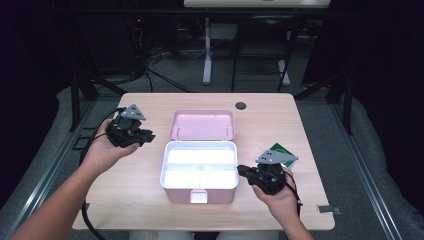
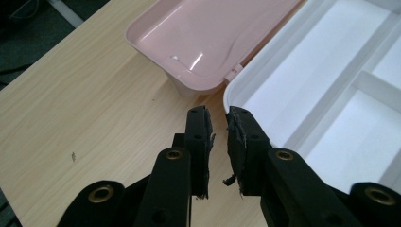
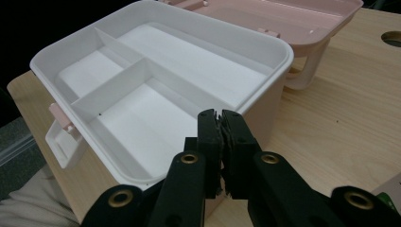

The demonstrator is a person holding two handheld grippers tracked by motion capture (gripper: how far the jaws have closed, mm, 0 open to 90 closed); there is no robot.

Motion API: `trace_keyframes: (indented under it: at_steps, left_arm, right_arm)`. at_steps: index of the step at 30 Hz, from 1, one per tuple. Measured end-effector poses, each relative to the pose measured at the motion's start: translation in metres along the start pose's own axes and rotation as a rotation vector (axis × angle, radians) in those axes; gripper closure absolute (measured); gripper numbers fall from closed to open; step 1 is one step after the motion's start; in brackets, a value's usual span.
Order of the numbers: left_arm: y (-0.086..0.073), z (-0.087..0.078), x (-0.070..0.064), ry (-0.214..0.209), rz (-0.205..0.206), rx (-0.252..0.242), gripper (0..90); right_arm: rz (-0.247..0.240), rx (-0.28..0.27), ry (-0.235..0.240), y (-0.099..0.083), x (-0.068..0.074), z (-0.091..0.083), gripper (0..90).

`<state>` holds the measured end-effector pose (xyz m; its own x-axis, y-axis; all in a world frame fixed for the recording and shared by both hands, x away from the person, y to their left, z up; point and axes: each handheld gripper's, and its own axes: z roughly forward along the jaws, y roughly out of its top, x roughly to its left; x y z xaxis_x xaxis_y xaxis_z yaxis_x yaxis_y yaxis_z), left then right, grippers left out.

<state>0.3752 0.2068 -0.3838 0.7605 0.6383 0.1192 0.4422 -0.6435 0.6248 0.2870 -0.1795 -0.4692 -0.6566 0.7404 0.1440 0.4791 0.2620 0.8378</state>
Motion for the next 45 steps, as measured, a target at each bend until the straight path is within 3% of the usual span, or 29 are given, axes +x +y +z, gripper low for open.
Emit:
trace_keyframes:
  at_steps: [4, 5, 10, 11, 12, 13, 18, 22, 28, 34, 45]
  left_arm:
    - [0.006, 0.004, -0.011, -0.012, 0.067, 0.043, 77.9]
    - [0.006, 0.004, -0.011, -0.012, 0.067, 0.043, 78.0]
    - [0.018, 0.011, -0.025, -0.03, 0.179, 0.114, 78.1]
    - [0.018, 0.011, -0.025, -0.03, 0.179, 0.114, 78.2]
    - [0.021, 0.012, -0.028, -0.035, 0.208, 0.133, 78.2]
    - [0.021, 0.012, -0.028, -0.035, 0.208, 0.133, 78.3]
    - [0.032, 0.019, -0.039, -0.046, 0.29, 0.183, 78.3]
    - [0.037, 0.023, -0.044, -0.052, 0.326, 0.202, 78.3]
    - [0.043, 0.03, -0.056, -0.073, 0.418, 0.266, 78.2]
    - [0.047, 0.036, -0.064, -0.095, 0.467, 0.308, 77.9]
    - [0.057, 0.056, -0.098, -0.093, 0.584, 0.359, 74.5]
  right_arm:
    - [0.009, 0.001, -0.015, -0.002, -0.003, -0.002, 86.3]
    - [0.012, 0.0, -0.016, -0.002, -0.003, -0.002, 86.3]
    - [0.019, -0.001, -0.021, -0.005, -0.007, -0.003, 86.2]
    - [0.021, -0.001, -0.022, -0.005, -0.007, -0.003, 86.1]
    - [0.023, -0.002, -0.023, -0.006, -0.008, -0.003, 86.0]
    - [0.023, -0.002, -0.023, -0.006, -0.008, -0.003, 86.0]
    - [0.033, -0.002, -0.022, -0.007, -0.01, -0.003, 85.5]
    - [0.038, -0.002, -0.026, -0.008, -0.011, -0.003, 85.2]
    - [0.044, 0.001, -0.026, -0.01, -0.013, -0.004, 84.5]
    - [0.045, 0.006, -0.024, -0.011, -0.014, -0.003, 83.8]
    - [0.054, 0.01, -0.021, -0.012, -0.015, -0.002, 81.6]
